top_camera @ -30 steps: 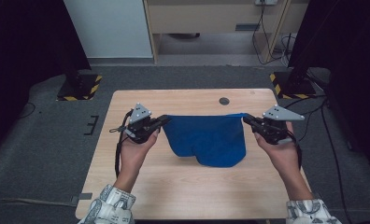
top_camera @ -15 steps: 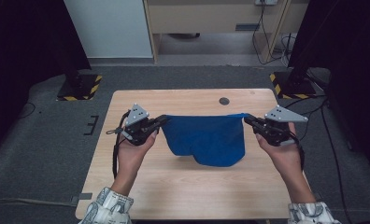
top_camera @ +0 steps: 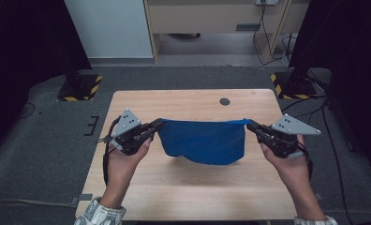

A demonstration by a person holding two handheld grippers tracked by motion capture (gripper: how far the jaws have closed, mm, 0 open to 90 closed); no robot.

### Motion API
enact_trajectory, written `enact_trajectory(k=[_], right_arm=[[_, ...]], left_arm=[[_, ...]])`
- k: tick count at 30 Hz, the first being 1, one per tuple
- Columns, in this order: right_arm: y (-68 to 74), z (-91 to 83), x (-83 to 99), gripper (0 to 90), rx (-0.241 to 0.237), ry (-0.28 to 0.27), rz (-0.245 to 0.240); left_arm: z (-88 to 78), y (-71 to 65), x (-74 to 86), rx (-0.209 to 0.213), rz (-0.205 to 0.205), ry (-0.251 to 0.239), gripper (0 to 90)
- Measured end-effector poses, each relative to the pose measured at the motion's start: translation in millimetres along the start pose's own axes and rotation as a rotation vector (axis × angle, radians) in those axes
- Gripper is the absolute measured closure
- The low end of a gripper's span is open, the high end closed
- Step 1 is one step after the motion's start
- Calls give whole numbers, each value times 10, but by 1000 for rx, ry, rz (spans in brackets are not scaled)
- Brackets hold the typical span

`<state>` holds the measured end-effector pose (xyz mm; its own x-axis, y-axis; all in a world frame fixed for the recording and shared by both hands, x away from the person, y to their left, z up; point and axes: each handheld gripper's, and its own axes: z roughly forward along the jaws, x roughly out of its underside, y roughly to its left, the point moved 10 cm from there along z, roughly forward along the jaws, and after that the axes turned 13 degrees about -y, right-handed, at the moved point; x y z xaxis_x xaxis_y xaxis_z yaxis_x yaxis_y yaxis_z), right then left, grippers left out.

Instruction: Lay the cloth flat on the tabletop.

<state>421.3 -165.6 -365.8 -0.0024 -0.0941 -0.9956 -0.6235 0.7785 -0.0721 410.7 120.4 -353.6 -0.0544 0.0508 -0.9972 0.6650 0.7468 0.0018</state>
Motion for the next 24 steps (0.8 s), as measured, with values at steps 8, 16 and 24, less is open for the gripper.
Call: enact_trajectory(k=[8, 16, 24], right_arm=[[180, -242, -210, 885, -17, -38, -21], [150, -167, -75, 885, -4, 14, -30], [-122, 226, 344, 883, 51, 118, -1]], left_arm=[[-263, -192, -248, 18, 51, -9, 862], [-39, -8, -12, 4, 22, 50, 858], [359, 298, 399, -50, 7, 134, 848]])
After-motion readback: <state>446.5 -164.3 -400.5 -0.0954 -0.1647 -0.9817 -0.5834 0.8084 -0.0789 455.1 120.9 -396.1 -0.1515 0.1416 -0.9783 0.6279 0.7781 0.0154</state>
